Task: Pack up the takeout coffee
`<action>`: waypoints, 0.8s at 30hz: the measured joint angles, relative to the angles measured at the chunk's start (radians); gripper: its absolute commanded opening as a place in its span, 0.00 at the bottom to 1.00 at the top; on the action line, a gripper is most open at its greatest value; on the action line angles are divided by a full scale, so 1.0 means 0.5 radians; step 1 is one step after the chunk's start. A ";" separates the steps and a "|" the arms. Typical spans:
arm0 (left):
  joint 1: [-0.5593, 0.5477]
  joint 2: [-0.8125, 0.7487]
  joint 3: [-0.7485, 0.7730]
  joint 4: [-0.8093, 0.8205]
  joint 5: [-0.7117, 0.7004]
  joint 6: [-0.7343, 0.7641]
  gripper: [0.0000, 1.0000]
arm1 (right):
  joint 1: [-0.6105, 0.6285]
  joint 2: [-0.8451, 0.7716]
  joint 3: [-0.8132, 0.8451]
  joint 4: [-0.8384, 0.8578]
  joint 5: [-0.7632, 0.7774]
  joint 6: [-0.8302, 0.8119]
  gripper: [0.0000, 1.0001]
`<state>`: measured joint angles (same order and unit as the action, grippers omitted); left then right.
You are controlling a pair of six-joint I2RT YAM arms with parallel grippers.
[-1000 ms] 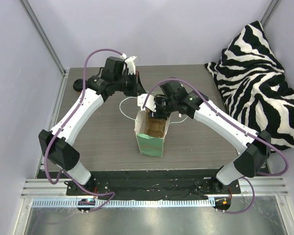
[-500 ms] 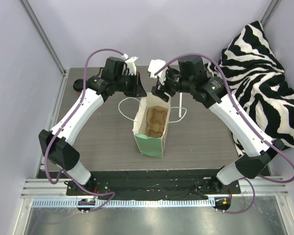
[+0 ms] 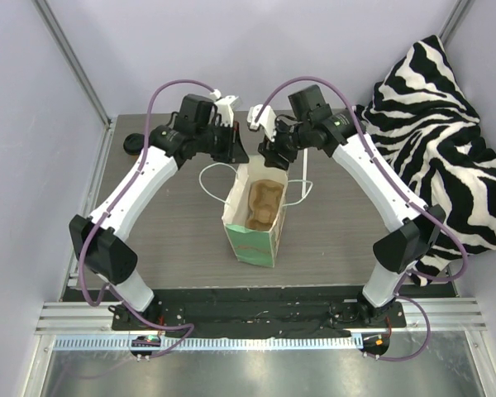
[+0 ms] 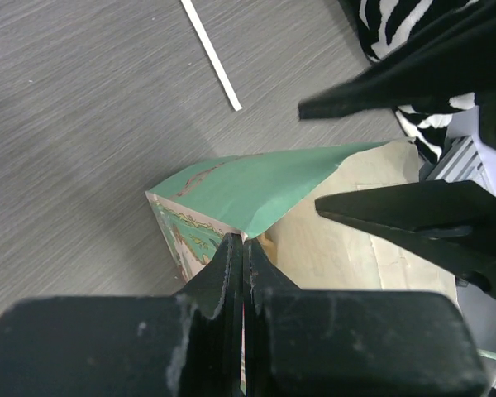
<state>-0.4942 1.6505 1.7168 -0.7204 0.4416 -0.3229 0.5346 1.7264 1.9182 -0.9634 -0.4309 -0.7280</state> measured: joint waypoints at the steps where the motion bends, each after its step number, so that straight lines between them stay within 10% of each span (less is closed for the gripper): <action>1: -0.005 0.004 0.005 -0.005 -0.001 0.011 0.04 | 0.000 0.010 0.010 -0.024 -0.010 -0.017 0.32; 4: -0.012 0.018 0.046 -0.038 -0.002 0.059 0.22 | -0.001 0.042 0.063 -0.112 -0.055 -0.083 0.02; 9: 0.116 0.095 0.286 -0.157 0.063 0.133 0.97 | -0.018 0.044 0.087 -0.169 -0.072 -0.124 0.01; 18: 1.077 0.444 1.062 -0.288 -0.168 0.359 0.99 | -0.053 0.044 0.086 -0.175 -0.047 -0.075 0.01; 24: 1.335 0.898 1.301 -0.463 -0.431 0.562 1.00 | -0.066 0.043 0.072 -0.160 -0.031 -0.041 0.01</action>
<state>0.1734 2.0995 2.3672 -0.9520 0.2260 -0.0418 0.5018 1.7481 1.9545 -1.0435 -0.4461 -0.7486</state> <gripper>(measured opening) 0.995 0.031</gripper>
